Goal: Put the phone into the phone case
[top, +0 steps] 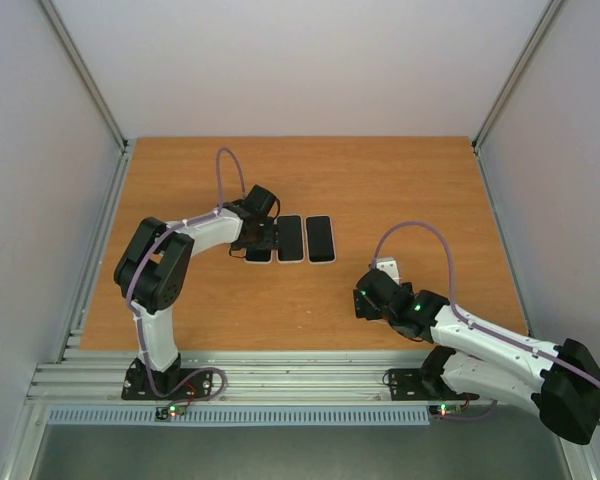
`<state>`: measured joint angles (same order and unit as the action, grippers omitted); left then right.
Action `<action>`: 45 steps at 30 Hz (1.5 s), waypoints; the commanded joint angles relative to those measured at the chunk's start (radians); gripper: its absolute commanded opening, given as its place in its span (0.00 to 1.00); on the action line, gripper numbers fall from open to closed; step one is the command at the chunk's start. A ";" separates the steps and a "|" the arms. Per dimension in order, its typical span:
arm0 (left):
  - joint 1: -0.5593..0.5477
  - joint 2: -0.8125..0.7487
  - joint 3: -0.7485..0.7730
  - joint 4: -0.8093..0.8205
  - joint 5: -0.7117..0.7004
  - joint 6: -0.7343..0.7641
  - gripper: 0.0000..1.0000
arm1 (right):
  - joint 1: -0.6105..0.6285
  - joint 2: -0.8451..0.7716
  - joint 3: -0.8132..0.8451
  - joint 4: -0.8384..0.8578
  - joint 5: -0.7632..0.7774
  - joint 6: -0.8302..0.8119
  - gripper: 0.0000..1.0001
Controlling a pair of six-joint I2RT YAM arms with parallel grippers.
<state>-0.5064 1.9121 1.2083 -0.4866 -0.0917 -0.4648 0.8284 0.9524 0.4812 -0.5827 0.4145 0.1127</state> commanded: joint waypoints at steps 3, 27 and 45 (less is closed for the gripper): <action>-0.023 0.016 0.023 0.017 0.055 -0.070 0.88 | -0.006 0.008 0.008 0.023 0.009 -0.007 0.94; -0.029 -0.603 -0.332 -0.030 -0.075 -0.197 0.99 | -0.006 -0.117 -0.030 0.023 0.047 0.001 0.94; -0.029 -1.468 -0.760 -0.182 -0.252 -0.264 0.99 | -0.005 -0.542 -0.145 -0.005 0.156 -0.024 0.97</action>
<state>-0.5343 0.4934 0.5343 -0.6849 -0.2993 -0.7055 0.8284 0.4919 0.3637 -0.5766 0.5167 0.1036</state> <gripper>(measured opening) 0.994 0.967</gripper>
